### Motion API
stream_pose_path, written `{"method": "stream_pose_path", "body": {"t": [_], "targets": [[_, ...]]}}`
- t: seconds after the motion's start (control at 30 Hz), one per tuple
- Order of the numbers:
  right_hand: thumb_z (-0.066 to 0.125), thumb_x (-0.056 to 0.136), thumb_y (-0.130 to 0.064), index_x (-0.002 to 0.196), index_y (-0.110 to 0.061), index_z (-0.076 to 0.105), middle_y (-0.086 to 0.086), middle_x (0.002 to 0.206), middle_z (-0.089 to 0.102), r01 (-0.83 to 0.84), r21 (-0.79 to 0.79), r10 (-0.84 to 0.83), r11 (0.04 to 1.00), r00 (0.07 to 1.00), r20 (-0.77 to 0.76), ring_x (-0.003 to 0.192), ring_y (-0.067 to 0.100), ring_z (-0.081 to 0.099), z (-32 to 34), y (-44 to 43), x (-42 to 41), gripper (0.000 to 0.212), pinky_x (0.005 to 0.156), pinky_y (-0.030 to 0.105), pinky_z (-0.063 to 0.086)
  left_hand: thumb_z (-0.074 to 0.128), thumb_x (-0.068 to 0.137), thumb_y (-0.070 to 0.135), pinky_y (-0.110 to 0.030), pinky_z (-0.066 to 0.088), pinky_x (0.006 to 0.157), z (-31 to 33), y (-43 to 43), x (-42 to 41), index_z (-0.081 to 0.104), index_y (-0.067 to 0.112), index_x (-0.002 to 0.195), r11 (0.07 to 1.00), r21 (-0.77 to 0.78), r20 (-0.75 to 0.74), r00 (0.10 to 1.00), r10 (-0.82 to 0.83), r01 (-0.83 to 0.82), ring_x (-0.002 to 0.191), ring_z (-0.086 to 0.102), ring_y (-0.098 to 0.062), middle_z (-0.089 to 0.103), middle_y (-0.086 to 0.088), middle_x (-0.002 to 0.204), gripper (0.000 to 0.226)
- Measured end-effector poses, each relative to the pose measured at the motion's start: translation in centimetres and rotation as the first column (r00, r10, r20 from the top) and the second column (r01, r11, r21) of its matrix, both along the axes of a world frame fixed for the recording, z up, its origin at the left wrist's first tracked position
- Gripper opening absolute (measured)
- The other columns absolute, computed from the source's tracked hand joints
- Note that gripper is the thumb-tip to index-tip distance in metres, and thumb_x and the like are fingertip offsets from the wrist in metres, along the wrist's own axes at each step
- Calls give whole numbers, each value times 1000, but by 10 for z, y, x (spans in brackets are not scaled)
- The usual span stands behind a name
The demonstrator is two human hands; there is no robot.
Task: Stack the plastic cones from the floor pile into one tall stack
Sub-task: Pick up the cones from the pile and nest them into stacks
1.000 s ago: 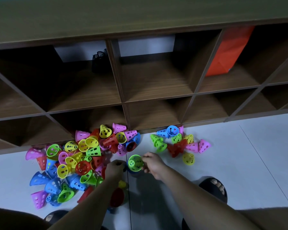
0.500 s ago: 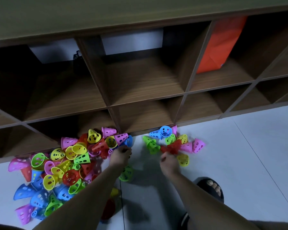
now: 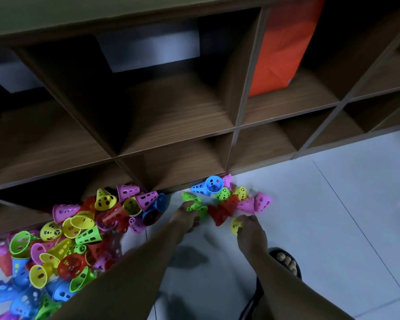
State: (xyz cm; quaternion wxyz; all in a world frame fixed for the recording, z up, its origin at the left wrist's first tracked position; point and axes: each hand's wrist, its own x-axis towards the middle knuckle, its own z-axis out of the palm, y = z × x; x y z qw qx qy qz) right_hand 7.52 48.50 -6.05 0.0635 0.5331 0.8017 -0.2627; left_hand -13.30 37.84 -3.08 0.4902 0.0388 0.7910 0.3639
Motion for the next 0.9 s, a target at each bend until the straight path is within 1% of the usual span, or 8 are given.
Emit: {"method": "stream_pose_path", "body": {"t": [0.17, 0.33, 0.43, 0.53, 0.63, 0.73, 0.8, 0.9], "targets": [[61, 87, -8, 127, -27, 63, 2, 120, 54, 18, -28, -19, 999, 1000, -15, 100, 33, 67, -9, -8, 3, 44, 84, 37, 53, 57, 106, 35, -37, 52, 83, -12, 6, 10, 60, 41, 128, 985, 21, 182, 970, 164, -170, 102, 66, -25, 69, -4, 116, 23], [62, 88, -12, 120, -22, 67, 5, 113, 62, 52, -23, -54, 998, 993, -108, 98, 36, 67, -8, -10, -1, 34, 82, 41, 56, 64, 103, 27, -43, 57, 96, -18, -2, 12, 64, 30, 112, 939, 30, 243, 914, 325, -342, 112, 66, -26, 67, -6, 117, 9], [66, 83, -11, 117, -21, 71, 6, 103, 65, 66, -52, -75, 996, 979, -188, 91, 35, 67, -4, -13, -4, 35, 78, 40, 56, 69, 100, 26, -39, 57, 85, -16, -12, 7, 69, 18, 102, 911, 23, 215, 892, 399, -413, 96, 66, -26, 70, -11, 105, 9], [71, 79, -12, 110, -17, 75, 6, 93, 69, 87, -101, -111, 991, 959, -261, 86, 30, 67, 3, -17, -10, 31, 71, 32, 51, 73, 97, 24, -41, 59, 86, -10, -24, 0, 74, 18, 91, 953, 69, 33, 955, 293, -295, 92, 69, -30, 76, -12, 96, 9], [75, 81, -18, 93, -21, 75, -2, 85, 72, 142, -179, -197, 974, 918, -345, 83, 21, 68, 24, -21, -22, 13, 69, 26, 48, 74, 95, 8, -26, 56, 64, 8, -40, -6, 79, 19, 90, 950, 162, -44, 960, 276, -266, 79, 69, -23, 77, -6, 86, 13], [77, 87, -24, 99, -21, 76, -4, 87, 74, 141, -200, -212, 969, 891, -400, 81, 13, 68, 46, -27, -39, 12, 69, 15, 48, 64, 98, -2, -14, 49, 50, 29, -60, -15, 81, 13, 101, 950, 199, -77, 962, 261, -242, 74, 70, -18, 78, -8, 92, 23], [77, 89, -28, 104, -22, 77, -4, 88, 77, 122, -195, -198, 973, 876, -439, 79, 12, 71, 56, -31, -50, 17, 77, 25, 58, 61, 97, -7, -13, 45, 46, 38, -77, -23, 80, 11, 104, 942, 213, -94, 954, 285, -261, 69, 68, -17, 78, -11, 93, 27], [73, 92, -27, 100, -25, 75, -3, 78, 78, 142, -307, -289, 941, 809, -512, 65, 14, 76, 75, -43, -65, 8, 72, 42, 66, 60, 97, -4, -21, 42, 47, 47, -103, -34, 80, 15, 107, 922, 214, -157, 921, 357, -322, 61, 57, -15, 73, -9, 88, 29]]}}
